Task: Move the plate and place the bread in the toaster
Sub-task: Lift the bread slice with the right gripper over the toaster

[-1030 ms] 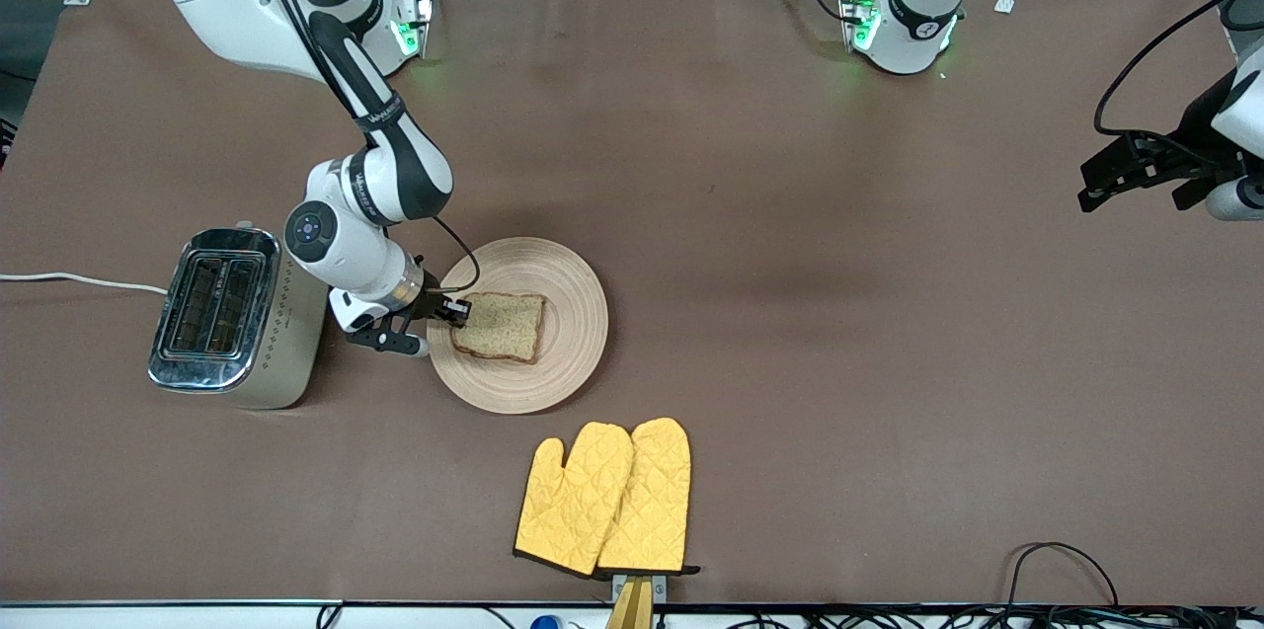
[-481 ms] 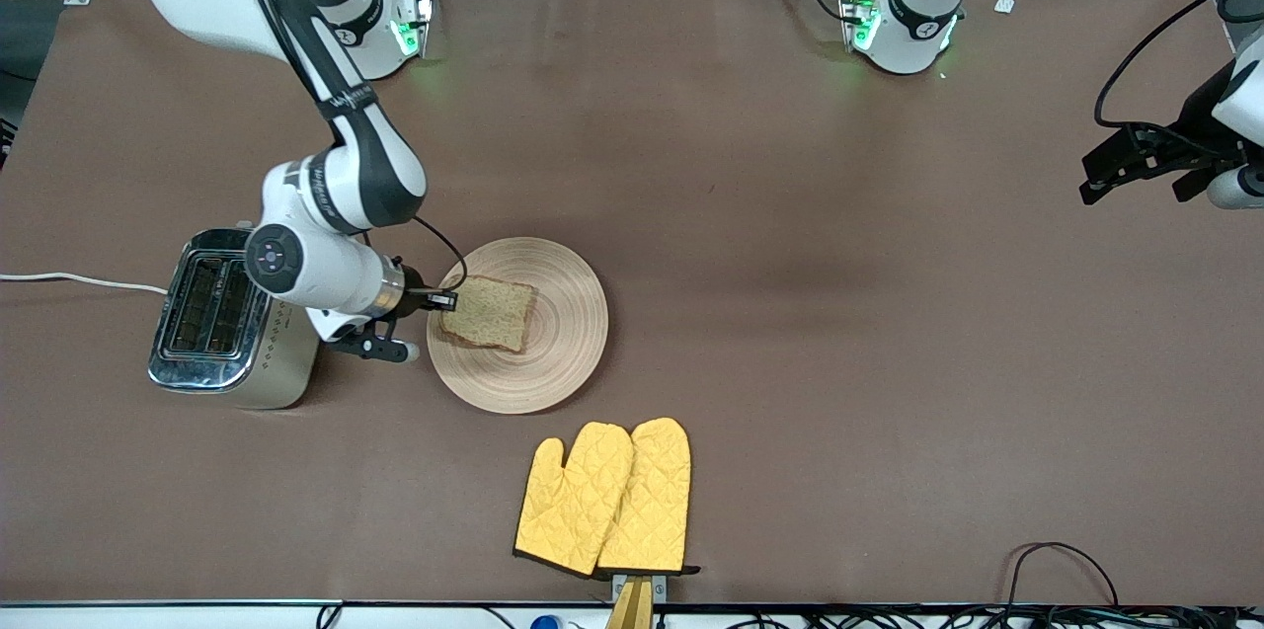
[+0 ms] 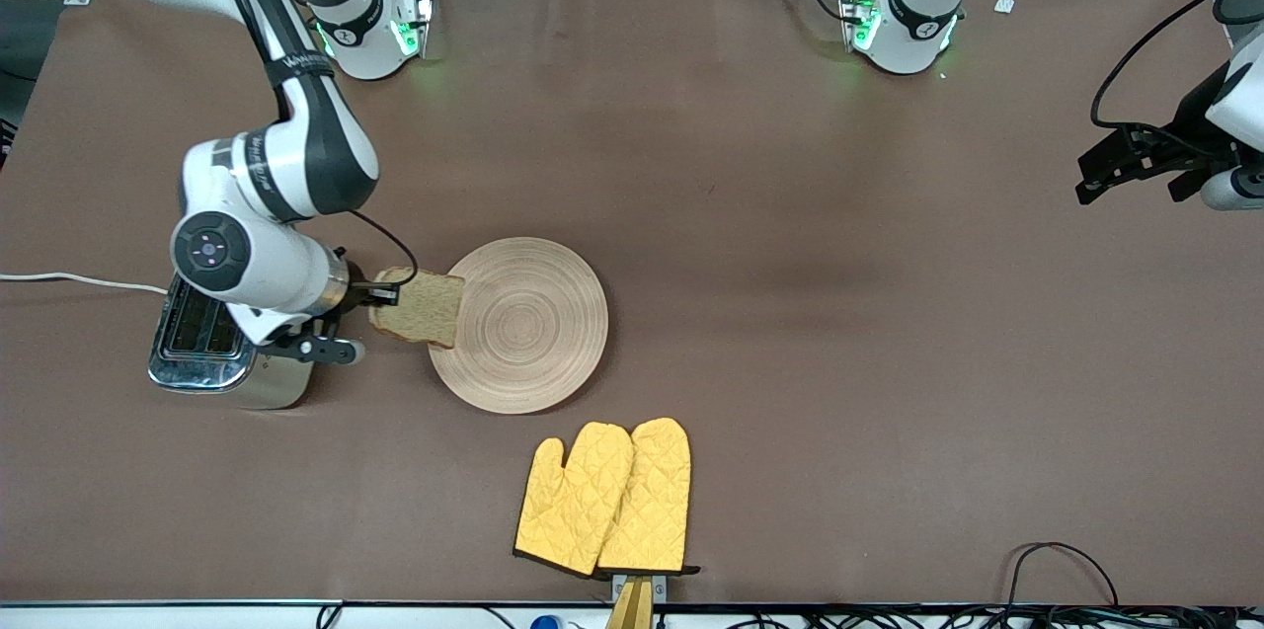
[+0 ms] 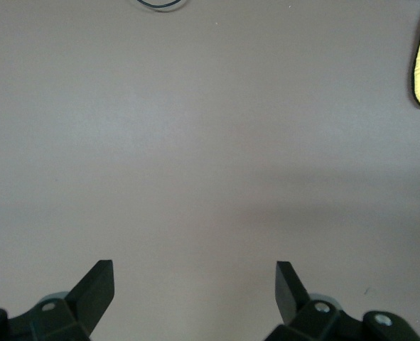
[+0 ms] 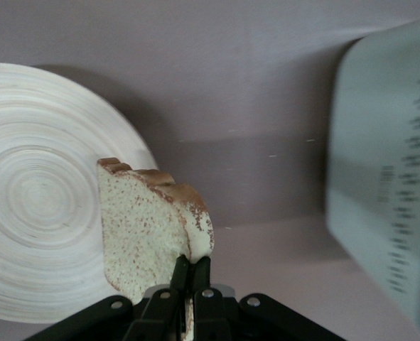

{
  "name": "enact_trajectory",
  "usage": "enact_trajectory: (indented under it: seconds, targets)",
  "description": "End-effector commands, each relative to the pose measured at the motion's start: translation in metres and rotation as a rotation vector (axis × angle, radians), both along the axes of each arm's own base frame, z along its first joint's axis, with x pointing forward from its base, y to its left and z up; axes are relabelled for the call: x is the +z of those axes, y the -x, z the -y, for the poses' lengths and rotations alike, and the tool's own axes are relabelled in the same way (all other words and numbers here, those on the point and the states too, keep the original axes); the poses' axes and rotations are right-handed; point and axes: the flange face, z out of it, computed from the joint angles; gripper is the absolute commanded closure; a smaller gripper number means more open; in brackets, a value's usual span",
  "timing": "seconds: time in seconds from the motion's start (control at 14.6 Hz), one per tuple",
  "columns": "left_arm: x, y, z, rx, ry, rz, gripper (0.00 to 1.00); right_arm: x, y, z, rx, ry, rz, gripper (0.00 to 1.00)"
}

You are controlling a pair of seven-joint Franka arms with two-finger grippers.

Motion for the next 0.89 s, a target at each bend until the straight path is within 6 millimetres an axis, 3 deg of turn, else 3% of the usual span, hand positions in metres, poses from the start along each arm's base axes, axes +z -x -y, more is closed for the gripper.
enact_trajectory:
  seconds: [0.0, 0.27, 0.48, 0.82]
  targets:
    - [0.004, 0.008, 0.002, 0.005, 0.002, 0.012, 0.00, 0.053, -0.008, 0.010, 0.025, 0.139, 0.000, 1.00]
    - [0.004, 0.008, 0.002, 0.005, 0.002, 0.012, 0.00, 0.074, 0.001, 0.038, 0.075, 0.399, -0.025, 1.00]
    - [0.004, 0.008, 0.003, 0.003, 0.002, 0.012, 0.00, 0.069, 0.006, 0.059, 0.093, 0.527, -0.085, 1.00]
    - [0.006, 0.007, 0.004, 0.002, 0.003, 0.016, 0.00, 0.080, 0.003, 0.082, 0.083, 0.670, -0.075, 1.00]
